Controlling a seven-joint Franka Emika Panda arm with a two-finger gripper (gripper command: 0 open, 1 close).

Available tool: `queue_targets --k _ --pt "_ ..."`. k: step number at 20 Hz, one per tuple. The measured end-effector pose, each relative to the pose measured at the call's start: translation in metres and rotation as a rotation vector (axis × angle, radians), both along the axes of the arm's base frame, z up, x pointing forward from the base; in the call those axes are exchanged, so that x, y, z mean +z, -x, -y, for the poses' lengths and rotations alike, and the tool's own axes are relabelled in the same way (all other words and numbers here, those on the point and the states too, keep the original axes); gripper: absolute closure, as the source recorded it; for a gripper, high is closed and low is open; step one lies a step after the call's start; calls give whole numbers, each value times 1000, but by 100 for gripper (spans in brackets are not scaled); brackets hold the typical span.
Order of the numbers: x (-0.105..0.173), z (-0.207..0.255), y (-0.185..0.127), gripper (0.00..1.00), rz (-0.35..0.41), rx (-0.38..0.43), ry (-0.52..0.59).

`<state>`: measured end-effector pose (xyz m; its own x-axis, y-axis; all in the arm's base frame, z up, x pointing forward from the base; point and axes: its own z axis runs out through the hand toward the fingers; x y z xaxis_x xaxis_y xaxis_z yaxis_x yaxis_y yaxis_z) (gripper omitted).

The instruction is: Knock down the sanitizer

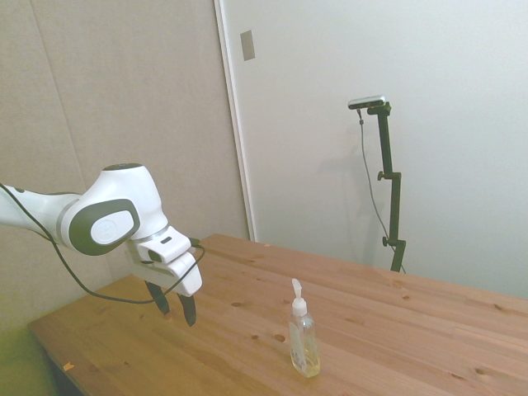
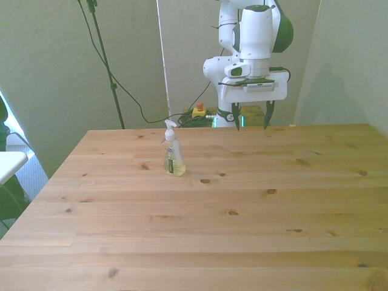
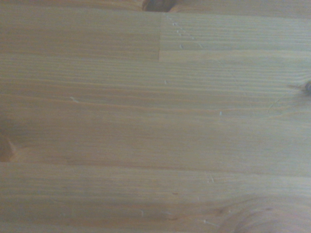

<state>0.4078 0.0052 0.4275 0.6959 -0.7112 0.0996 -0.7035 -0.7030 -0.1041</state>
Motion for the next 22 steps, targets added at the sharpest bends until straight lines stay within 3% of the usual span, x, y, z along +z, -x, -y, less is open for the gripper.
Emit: queue_targets --k 8,9,22 --pt "-8 31 2 0 -38 -52 24" --pt "-8 37 2 100 -38 -63 25" --pt "7 117 10 100 -14 -196 63"
